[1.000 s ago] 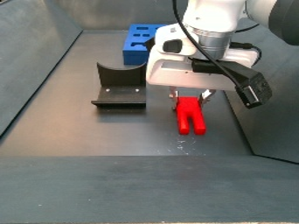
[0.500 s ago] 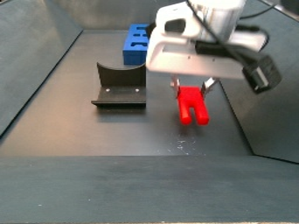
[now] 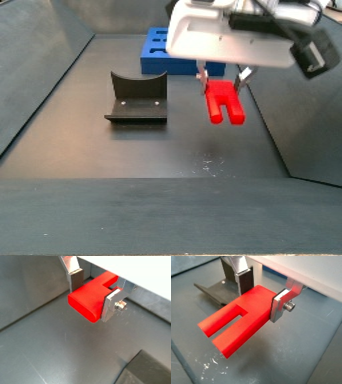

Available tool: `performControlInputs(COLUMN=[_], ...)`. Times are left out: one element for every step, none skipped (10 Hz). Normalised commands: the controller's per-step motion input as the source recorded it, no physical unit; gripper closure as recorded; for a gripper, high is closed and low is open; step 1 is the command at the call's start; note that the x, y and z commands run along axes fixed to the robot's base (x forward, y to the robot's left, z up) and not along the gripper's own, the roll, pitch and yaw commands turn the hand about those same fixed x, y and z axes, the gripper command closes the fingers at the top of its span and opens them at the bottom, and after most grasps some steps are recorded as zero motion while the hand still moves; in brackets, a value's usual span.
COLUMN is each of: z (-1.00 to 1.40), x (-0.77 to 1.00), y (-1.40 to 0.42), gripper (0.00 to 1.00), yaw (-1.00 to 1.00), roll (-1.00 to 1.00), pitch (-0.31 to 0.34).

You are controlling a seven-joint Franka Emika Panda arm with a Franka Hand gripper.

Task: Pick up the square-circle object. Move up. Rotate the square-circle object. Place the square-circle object on the fixture. Regrasp the square-circle object. Move to above the board. Insert the square-circle object.
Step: Place the square-circle object on the fixture.

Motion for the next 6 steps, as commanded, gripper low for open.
performControlInputs(z=[1.00,1.00,1.00,1.00,0.84,0.67], x=[-0.01,-0.02,-0.02,-0.02,-0.02,-0.01], y=[0.00,-0.01,-0.01,-0.01,-0.01,-0.01], gripper=[1.00,1.00,1.00,1.00,1.00,1.00], yaw=[0.00,0.00,0.00,0.00,0.01,0.01], roll=[-0.02,-0.02,-0.03,-0.03,-0.04,-0.04], pitch=[0.031,0.031,0.031,0.033,0.035,0.039])
